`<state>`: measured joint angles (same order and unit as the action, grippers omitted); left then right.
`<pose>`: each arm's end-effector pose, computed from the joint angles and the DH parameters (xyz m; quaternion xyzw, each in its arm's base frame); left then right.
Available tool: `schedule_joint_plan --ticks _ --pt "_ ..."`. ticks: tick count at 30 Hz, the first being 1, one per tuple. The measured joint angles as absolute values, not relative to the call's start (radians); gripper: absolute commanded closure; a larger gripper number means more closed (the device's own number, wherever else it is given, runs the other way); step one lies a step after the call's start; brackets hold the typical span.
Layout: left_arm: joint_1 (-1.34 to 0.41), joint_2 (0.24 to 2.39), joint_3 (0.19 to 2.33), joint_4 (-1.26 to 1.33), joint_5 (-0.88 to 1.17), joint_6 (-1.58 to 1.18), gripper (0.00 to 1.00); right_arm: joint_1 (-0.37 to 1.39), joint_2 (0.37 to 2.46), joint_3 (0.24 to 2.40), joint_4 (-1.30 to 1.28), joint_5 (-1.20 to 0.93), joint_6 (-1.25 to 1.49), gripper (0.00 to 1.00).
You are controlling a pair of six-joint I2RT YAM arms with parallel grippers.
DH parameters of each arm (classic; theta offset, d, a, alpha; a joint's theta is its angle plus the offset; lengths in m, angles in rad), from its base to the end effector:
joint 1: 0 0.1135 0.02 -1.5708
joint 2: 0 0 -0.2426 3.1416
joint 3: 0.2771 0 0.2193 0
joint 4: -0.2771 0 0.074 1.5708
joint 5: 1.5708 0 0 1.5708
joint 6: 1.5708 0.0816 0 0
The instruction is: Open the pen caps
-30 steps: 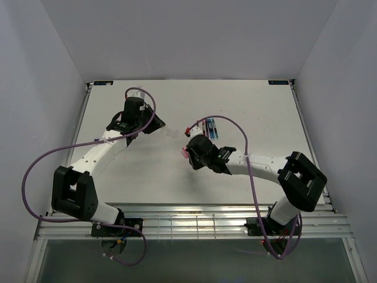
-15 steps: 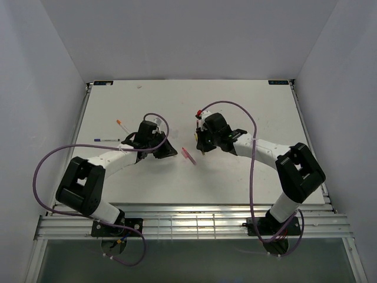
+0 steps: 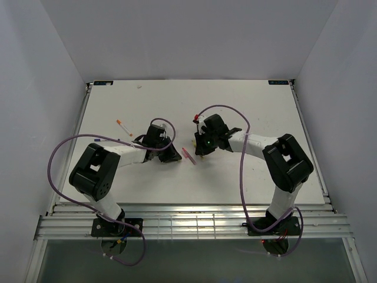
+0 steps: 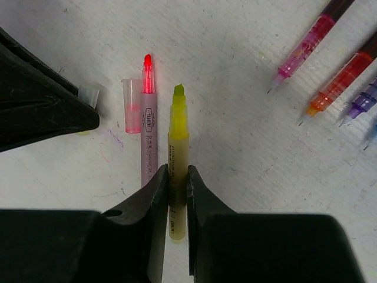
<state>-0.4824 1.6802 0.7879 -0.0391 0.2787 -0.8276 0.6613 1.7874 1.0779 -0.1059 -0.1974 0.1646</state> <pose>0.2700 -0.1667 0.1058 -0.1185 0.9337 -0.2942 0.1665 0.2876 0.2441 0.1464 -0.2626 0.8877 0.2312 0.2994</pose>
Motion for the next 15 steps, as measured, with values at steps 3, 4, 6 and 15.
schedule_joint_plan --ticks 3,4,6,15 --pt "-0.493 1.687 0.797 -0.021 0.277 -0.836 0.9 0.66 1.801 1.078 -0.103 -0.218 0.161 0.87" --pt "-0.496 1.691 0.803 -0.015 0.276 -0.837 0.9 0.66 1.806 1.079 -0.102 -0.224 0.16 0.87" --pt "-0.502 1.697 0.81 -0.006 0.274 -0.84 0.87 0.661 1.815 1.08 -0.098 -0.236 0.16 0.87" --pt "-0.506 1.712 0.812 0.012 0.262 -0.855 0.73 0.661 1.864 1.09 -0.083 -0.268 0.16 0.8"
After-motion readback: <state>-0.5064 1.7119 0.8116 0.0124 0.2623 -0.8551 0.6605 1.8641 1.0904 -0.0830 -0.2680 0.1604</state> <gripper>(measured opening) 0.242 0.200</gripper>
